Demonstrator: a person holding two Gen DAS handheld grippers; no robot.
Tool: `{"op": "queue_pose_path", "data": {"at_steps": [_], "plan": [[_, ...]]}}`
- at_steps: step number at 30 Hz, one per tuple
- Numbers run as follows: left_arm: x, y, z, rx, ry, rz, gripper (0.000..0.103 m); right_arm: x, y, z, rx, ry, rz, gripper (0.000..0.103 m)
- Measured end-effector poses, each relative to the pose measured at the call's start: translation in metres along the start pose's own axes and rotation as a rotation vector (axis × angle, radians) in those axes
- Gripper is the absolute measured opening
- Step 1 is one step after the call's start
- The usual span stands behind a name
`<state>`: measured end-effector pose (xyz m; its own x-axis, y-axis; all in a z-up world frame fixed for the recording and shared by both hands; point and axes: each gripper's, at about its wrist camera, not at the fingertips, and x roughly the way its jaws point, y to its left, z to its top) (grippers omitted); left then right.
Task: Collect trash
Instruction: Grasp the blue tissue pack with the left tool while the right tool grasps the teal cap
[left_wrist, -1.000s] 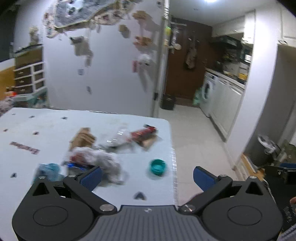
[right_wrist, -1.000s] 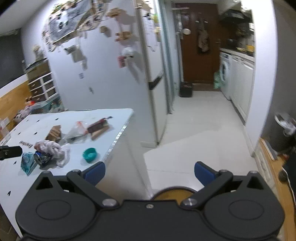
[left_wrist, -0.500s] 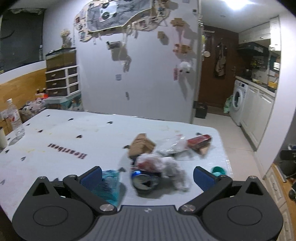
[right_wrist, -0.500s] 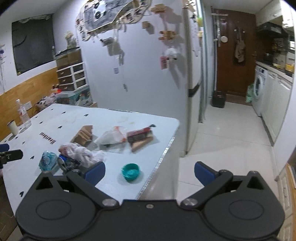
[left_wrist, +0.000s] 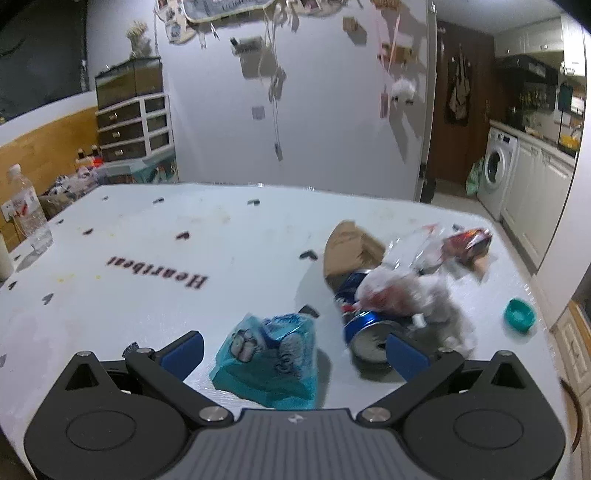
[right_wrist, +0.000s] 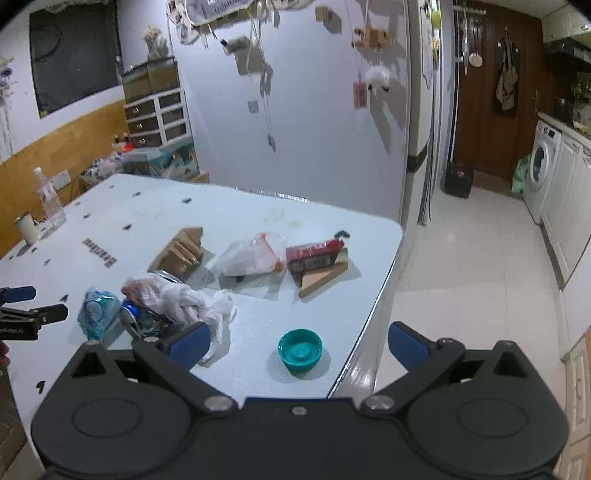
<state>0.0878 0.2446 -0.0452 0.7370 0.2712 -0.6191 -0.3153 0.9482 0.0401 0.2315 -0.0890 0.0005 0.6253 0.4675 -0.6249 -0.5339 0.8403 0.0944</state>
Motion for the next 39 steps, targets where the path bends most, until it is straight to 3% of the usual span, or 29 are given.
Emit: {"op": "queue_pose_path", "data": {"at_steps": [3, 5, 9, 14, 23, 27, 35, 39], "plan": [[0.021, 0.009, -0.002, 0.01, 0.033, -0.001, 0.103, 0.023, 0.003, -0.003, -0.005, 0.041, -0.004, 0.102], [0.034, 0.012, -0.004, 0.019, 0.059, -0.001, 0.103, 0.039, 0.004, -0.006, -0.01, 0.069, -0.003, 0.096], [0.059, 0.013, -0.006, 0.059, 0.1, -0.021, 0.103, 0.071, 0.005, -0.014, -0.013, 0.136, -0.031, 0.096], [0.081, 0.014, -0.003, 0.118, 0.138, 0.007, 0.103, 0.1, 0.011, -0.017, -0.044, 0.172, -0.048, 0.096], [0.106, 0.032, 0.004, 0.09, 0.196, -0.077, 0.103, 0.13, 0.009, -0.011, -0.046, 0.216, -0.033, 0.095], [0.111, 0.035, 0.004, 0.062, 0.222, -0.082, 0.101, 0.14, 0.007, -0.013, -0.045, 0.256, -0.027, 0.077], [0.111, 0.034, 0.0, 0.031, 0.254, -0.072, 0.086, 0.149, 0.007, -0.018, -0.042, 0.285, -0.035, 0.07], [0.107, 0.035, 0.002, -0.009, 0.256, -0.057, 0.076, 0.154, 0.006, -0.016, -0.035, 0.281, -0.04, 0.057]]}}
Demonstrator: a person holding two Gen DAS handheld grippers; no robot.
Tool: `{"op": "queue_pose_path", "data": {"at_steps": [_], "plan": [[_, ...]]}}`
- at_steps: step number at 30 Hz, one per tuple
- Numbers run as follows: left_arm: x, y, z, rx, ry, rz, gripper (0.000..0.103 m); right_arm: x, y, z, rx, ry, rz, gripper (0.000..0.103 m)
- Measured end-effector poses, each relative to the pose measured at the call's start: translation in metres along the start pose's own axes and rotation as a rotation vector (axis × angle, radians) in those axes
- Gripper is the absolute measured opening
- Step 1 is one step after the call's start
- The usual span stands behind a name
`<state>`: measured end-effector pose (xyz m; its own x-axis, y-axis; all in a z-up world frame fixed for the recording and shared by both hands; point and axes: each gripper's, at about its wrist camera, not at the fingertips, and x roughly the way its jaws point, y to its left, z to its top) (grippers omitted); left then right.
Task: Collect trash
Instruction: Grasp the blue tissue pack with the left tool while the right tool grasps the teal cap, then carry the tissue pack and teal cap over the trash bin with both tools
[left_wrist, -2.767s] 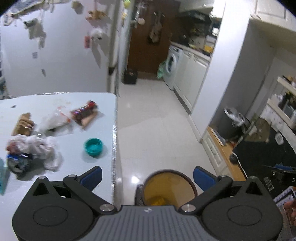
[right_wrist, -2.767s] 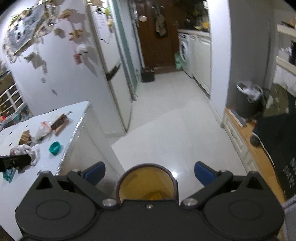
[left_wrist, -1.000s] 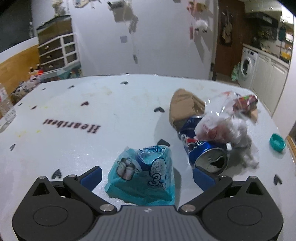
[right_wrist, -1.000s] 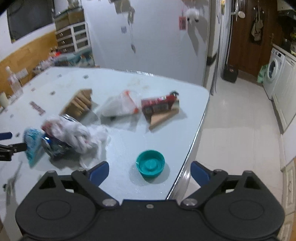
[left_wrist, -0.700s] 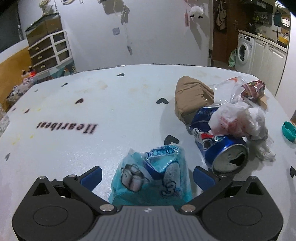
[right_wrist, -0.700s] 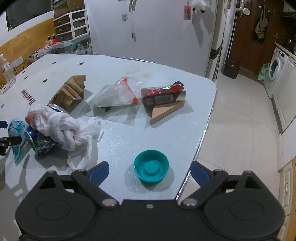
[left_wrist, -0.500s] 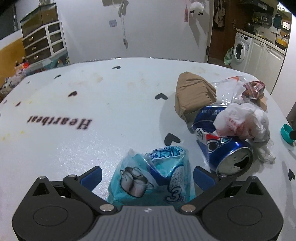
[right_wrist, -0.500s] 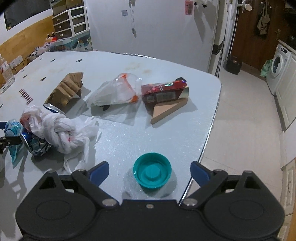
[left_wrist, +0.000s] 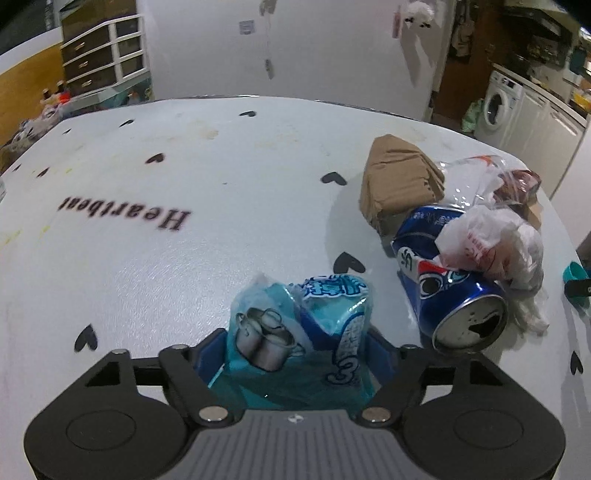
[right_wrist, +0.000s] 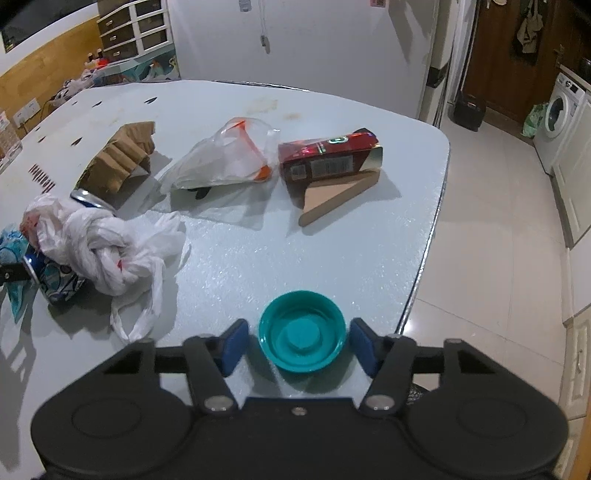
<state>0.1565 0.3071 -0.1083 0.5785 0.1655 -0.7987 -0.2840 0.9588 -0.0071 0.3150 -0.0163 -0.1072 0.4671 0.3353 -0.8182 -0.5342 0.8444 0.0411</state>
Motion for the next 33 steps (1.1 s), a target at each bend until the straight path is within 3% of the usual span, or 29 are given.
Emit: {"op": "queue_pose_path", "data": {"at_steps": [1, 16, 33], "plan": [[-0.001, 0.0, 0.0, -0.008, 0.004, 0.002, 0.075, 0.0, 0.0, 0.001, 0.003, 0.0, -0.005, 0.052], [-0.023, -0.019, -0.015, -0.057, 0.025, 0.016, 0.068, -0.015, 0.022, -0.012, -0.003, 0.01, -0.085, 0.05], [-0.114, -0.057, -0.003, -0.089, -0.078, -0.017, 0.067, -0.094, 0.039, -0.028, 0.047, -0.08, -0.027, 0.05]]}}
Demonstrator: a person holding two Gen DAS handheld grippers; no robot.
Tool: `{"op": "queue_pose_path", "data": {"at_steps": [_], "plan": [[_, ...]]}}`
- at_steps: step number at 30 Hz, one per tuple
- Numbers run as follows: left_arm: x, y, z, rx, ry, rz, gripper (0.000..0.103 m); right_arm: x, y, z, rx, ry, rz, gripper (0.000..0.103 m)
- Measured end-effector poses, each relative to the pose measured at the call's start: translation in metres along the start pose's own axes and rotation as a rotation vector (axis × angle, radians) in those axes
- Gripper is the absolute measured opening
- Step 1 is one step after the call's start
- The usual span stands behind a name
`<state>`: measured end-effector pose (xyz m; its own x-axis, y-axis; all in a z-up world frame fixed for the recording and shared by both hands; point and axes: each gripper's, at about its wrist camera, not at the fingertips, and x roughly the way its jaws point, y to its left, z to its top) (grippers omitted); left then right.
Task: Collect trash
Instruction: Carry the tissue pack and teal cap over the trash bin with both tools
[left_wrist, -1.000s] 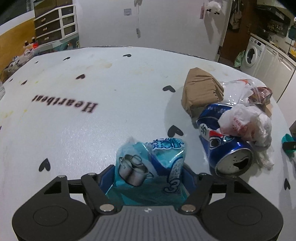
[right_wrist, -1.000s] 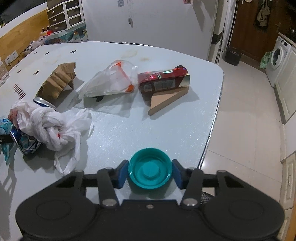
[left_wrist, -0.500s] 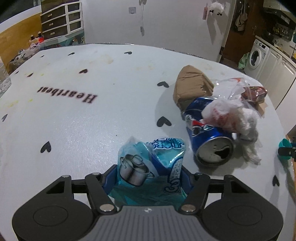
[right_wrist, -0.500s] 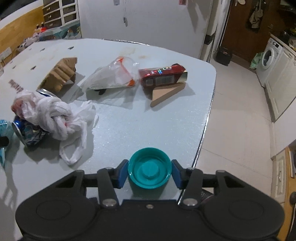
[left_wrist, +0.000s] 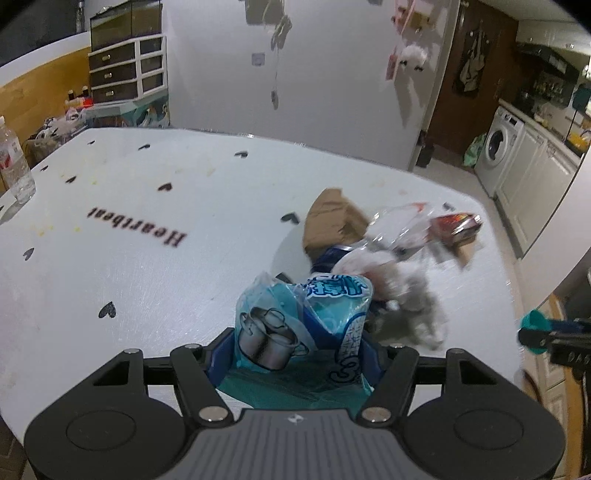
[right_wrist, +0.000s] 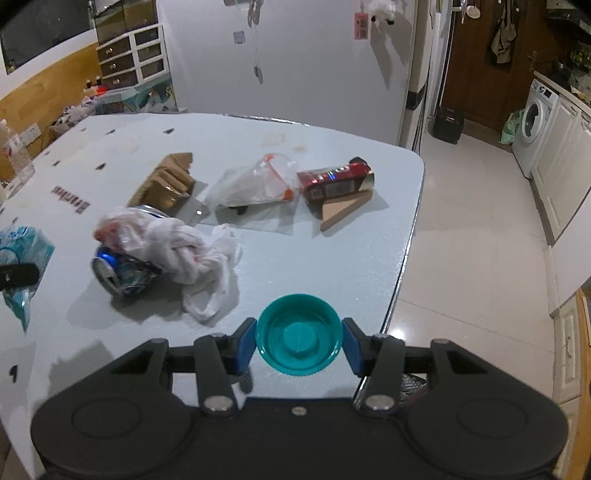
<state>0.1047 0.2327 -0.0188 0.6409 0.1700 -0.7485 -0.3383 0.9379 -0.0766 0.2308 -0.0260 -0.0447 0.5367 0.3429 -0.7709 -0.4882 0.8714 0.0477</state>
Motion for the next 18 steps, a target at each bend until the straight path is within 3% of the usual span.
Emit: {"op": "queue_pose_path", "data": {"at_steps": [18], "plan": [[-0.054, -0.072, -0.011, 0.109, -0.073, -0.096, 0.067, -0.089, -0.004, -0.02, 0.07, -0.121, -0.029, 0.05]]}}
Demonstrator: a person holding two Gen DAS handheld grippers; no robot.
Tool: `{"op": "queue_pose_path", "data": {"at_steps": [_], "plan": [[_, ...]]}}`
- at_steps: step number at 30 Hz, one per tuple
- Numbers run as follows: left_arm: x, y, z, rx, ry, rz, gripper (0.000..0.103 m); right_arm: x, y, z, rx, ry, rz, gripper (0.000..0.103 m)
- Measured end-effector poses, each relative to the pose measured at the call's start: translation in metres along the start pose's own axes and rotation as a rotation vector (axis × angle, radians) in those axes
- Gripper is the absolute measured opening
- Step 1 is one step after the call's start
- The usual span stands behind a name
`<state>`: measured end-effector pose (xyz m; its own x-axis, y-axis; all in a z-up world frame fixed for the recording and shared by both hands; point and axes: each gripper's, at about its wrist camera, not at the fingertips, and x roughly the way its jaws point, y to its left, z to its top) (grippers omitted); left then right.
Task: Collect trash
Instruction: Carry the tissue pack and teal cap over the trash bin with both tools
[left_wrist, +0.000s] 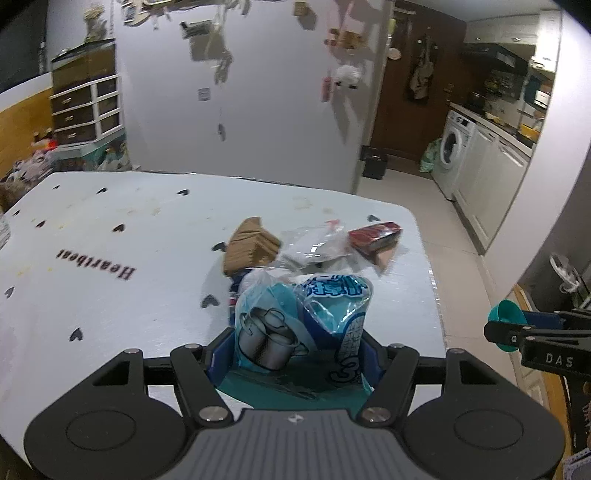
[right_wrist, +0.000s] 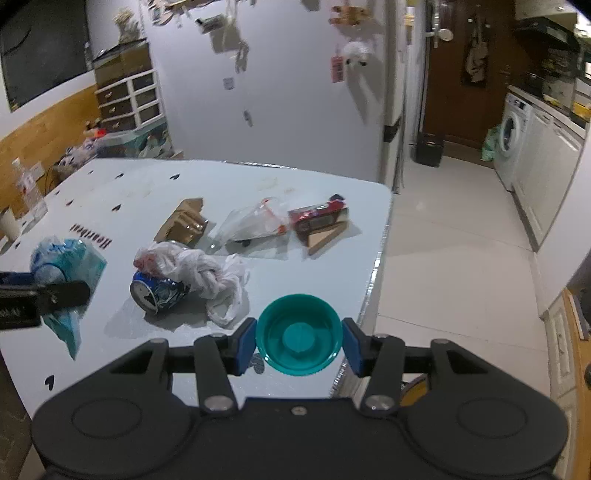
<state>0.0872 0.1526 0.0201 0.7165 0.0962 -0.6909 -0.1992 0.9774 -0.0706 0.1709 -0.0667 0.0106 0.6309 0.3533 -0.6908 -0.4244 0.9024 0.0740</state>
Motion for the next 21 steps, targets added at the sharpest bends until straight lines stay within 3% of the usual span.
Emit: {"op": "queue_pose_path", "data": {"at_steps": [11, 21], "plan": [[0.002, -0.041, 0.0, 0.071, -0.008, -0.095, 0.067, -0.033, -0.026, -0.016, 0.087, -0.031, -0.081, 0.05], [0.017, -0.1, -0.001, 0.166, 0.016, -0.222, 0.067, -0.056, -0.065, -0.033, 0.164, -0.03, -0.177, 0.05]]}}
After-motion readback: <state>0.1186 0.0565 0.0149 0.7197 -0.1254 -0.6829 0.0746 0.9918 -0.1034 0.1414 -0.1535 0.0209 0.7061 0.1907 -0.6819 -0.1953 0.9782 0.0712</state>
